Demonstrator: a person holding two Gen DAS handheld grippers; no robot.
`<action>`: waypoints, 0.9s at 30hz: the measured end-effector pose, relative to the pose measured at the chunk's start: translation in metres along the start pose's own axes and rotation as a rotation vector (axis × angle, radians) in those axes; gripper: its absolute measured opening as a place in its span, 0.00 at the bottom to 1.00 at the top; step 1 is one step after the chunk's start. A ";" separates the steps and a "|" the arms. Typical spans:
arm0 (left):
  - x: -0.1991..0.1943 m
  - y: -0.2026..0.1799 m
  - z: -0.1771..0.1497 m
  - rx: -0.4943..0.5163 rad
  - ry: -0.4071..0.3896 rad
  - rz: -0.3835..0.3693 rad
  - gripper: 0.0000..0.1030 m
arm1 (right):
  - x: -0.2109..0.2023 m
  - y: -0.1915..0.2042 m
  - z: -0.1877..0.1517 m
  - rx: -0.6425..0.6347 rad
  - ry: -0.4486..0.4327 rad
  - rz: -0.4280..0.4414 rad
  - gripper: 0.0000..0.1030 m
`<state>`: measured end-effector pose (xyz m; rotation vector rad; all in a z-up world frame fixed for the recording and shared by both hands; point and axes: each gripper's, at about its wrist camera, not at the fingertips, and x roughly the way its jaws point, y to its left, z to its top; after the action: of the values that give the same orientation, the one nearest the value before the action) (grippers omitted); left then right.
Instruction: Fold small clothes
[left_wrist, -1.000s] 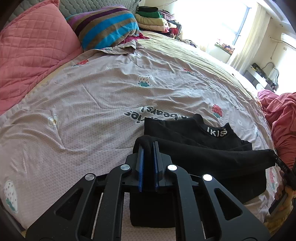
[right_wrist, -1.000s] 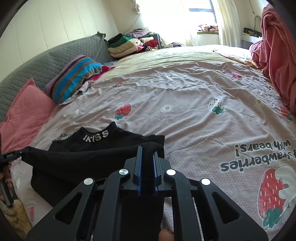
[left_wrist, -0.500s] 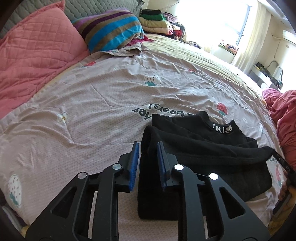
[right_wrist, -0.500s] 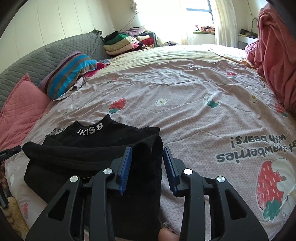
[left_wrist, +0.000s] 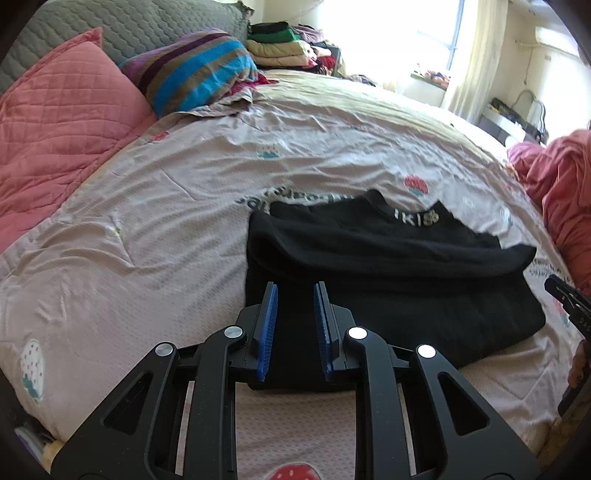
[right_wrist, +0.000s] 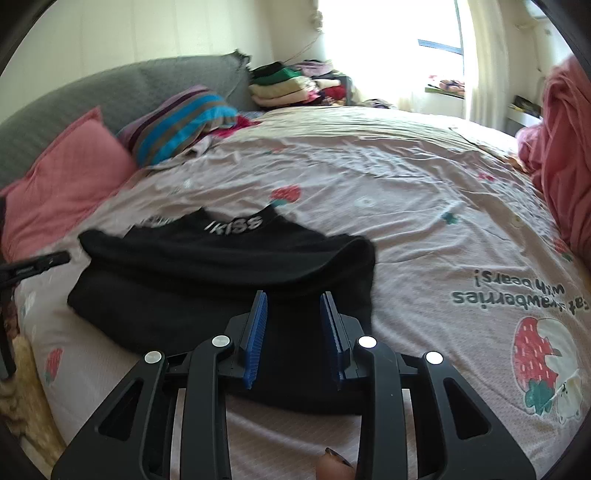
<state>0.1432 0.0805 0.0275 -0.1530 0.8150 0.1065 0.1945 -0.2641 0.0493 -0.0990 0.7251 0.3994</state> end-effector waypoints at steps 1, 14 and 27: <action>0.002 -0.003 -0.002 0.008 0.006 0.000 0.12 | 0.002 0.004 -0.002 -0.008 0.014 0.003 0.28; 0.054 -0.037 -0.011 0.110 0.098 0.043 0.16 | 0.079 0.017 -0.008 -0.034 0.186 -0.067 0.26; 0.083 -0.037 0.019 0.094 0.100 0.055 0.20 | 0.116 0.006 0.028 0.014 0.166 -0.075 0.25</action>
<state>0.2196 0.0501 -0.0170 -0.0480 0.9220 0.1128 0.2882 -0.2152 -0.0067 -0.1475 0.8848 0.3167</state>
